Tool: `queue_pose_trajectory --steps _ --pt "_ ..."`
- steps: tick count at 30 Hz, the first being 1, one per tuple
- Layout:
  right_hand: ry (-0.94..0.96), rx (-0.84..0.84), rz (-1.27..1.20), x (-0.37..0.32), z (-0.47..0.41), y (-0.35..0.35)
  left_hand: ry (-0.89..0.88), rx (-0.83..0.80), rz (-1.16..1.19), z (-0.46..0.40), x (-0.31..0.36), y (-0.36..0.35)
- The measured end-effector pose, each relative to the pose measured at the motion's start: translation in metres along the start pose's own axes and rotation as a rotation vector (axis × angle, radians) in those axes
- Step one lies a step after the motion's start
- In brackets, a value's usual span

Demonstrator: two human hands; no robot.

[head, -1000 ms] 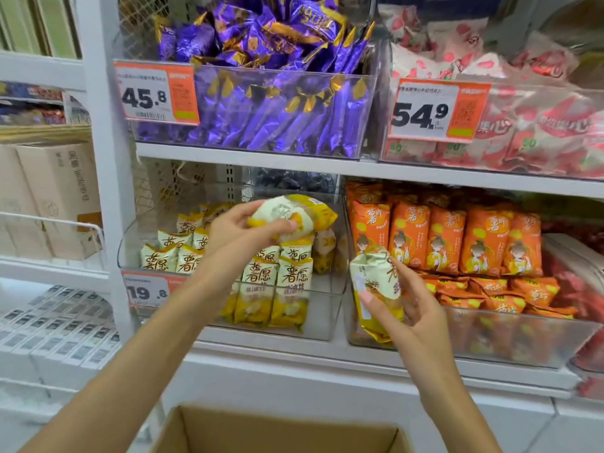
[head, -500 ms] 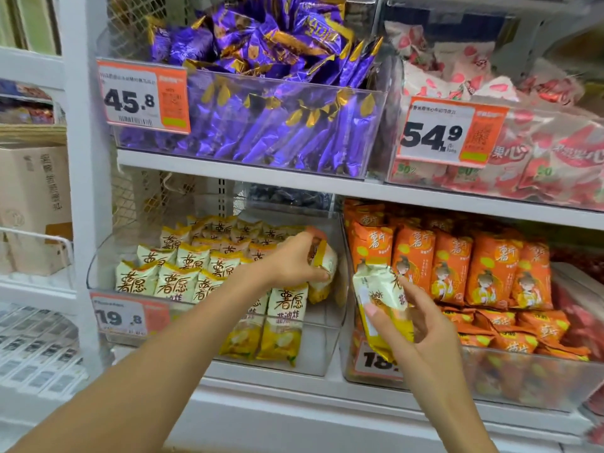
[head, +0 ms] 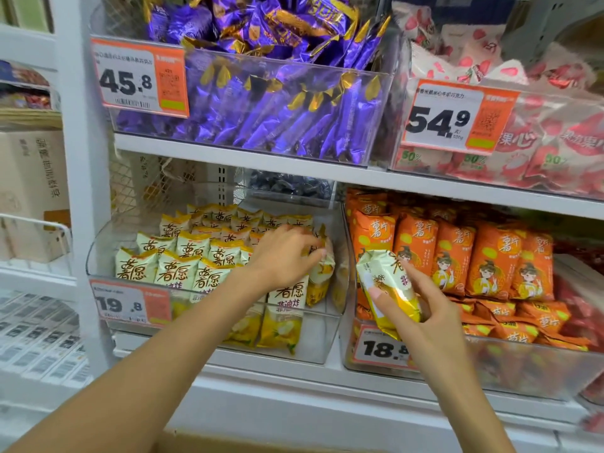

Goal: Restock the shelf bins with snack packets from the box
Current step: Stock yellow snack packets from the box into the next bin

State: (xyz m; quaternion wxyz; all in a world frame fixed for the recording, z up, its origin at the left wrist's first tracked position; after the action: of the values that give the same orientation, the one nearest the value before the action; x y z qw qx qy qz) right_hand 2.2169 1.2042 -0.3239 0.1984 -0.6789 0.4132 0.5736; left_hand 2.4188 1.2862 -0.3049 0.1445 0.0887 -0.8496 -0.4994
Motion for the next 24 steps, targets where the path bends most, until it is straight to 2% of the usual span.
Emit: queue_pose_trajectory --steps 1,3,4,5,7,8,11,14,16,17,19,22,24 --pt "0.011 0.011 0.005 0.0 0.001 -0.001 0.046 0.141 0.112 0.006 0.007 0.012" --pt "0.029 0.065 0.003 -0.003 0.006 -0.003 0.226 0.351 0.511 0.024 0.02 0.031" --pt "0.056 0.109 0.016 -0.005 0.01 -0.004 0.304 0.343 0.716 0.032 0.027 0.036" --pt "0.101 0.149 0.046 -0.009 0.015 -0.007 0.351 0.256 0.85 0.039 0.036 0.038" --pt "0.213 0.167 0.165 -0.018 0.026 -0.018 0.332 0.051 0.928 0.051 0.052 0.039" --pt "0.254 0.137 0.236 -0.021 0.031 -0.024 0.292 0.007 0.923 0.056 0.056 0.041" --pt "0.244 -0.033 0.27 -0.021 0.037 -0.034 0.185 0.03 0.864 0.063 0.052 0.052" --pt "0.027 -0.263 0.044 -0.019 0.036 -0.03 0.085 0.071 0.962 0.069 0.047 0.068" --pt "-0.011 -0.376 -0.025 -0.026 0.039 -0.029 0.025 0.085 1.032 0.072 0.052 0.079" --pt "0.016 -0.376 -0.059 -0.03 0.041 -0.029 0.008 0.104 1.034 0.072 0.052 0.083" --pt "0.113 -0.212 -0.104 -0.036 0.043 -0.027 0.03 0.136 0.984 0.071 0.048 0.087" --pt "0.282 0.162 0.03 -0.037 0.046 -0.021 0.152 0.099 0.934 0.07 0.047 0.087" --pt "0.404 0.266 0.112 -0.038 0.046 -0.021 0.182 0.054 0.873 0.07 0.053 0.083"
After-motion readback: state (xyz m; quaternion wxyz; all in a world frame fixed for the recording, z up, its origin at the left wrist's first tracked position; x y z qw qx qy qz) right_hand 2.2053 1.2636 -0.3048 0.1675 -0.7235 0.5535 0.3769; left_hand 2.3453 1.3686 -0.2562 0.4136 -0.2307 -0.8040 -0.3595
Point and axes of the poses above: each hand's wrist, its own z-axis away from the middle knuckle, its own y-axis out of the back of the hand, x = y × z, the point moved 4 cm from there along -z, towards the middle knuckle, and after that the axes turned 11 degrees about -y, right-handed, at the moved point
